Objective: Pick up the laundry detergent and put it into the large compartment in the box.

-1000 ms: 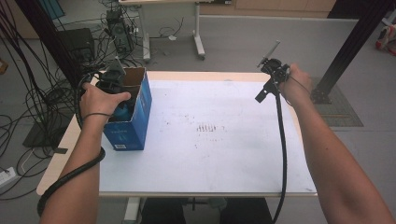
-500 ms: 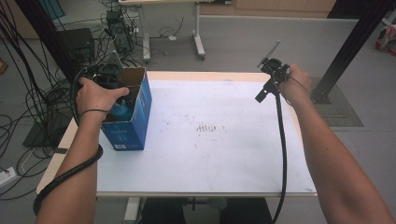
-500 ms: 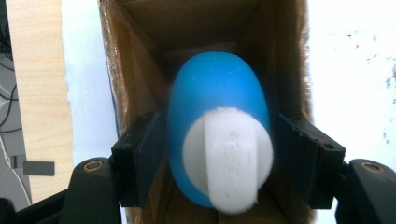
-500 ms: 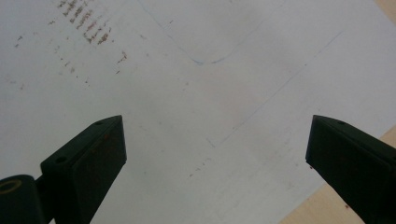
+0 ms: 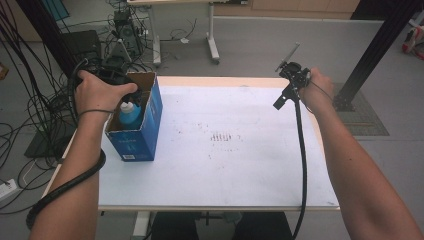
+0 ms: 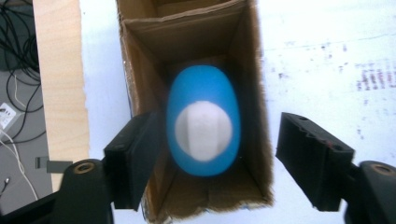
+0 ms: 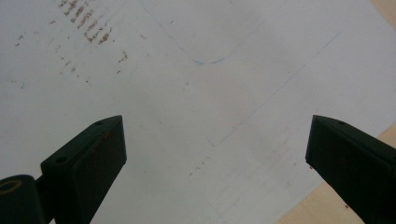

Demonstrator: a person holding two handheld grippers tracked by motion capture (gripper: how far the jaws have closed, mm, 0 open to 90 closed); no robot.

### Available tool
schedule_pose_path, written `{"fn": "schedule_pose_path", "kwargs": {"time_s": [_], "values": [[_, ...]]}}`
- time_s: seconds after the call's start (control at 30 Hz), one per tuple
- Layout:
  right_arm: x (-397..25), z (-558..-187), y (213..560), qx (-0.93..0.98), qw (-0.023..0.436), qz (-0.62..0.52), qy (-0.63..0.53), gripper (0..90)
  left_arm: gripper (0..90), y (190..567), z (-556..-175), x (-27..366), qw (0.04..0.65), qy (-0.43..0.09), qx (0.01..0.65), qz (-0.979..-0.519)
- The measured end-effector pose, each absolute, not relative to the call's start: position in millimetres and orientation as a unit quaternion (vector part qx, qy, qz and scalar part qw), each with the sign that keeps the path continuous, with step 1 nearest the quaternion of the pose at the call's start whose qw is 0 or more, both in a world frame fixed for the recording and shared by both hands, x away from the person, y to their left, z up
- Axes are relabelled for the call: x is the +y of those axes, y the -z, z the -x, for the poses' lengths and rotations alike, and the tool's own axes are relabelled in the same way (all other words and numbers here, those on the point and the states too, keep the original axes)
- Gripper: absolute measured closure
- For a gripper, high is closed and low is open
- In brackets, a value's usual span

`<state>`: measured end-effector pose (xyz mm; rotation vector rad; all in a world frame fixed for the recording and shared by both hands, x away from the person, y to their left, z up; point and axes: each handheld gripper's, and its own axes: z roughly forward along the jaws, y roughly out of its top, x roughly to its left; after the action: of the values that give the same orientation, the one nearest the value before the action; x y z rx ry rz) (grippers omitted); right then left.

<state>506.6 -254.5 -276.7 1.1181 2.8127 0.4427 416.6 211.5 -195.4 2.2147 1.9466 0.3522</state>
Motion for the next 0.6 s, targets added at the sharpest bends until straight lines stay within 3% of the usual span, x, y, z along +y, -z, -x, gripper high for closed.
{"fn": "schedule_pose_path", "kwargs": {"time_s": [0.6], "values": [[-259, -505, 274, 0.919, 0.041, -0.366, -0.142, 4.8, 8.5, 168, -404, 186, 0.100, -0.118, 0.628, -0.763]]}}
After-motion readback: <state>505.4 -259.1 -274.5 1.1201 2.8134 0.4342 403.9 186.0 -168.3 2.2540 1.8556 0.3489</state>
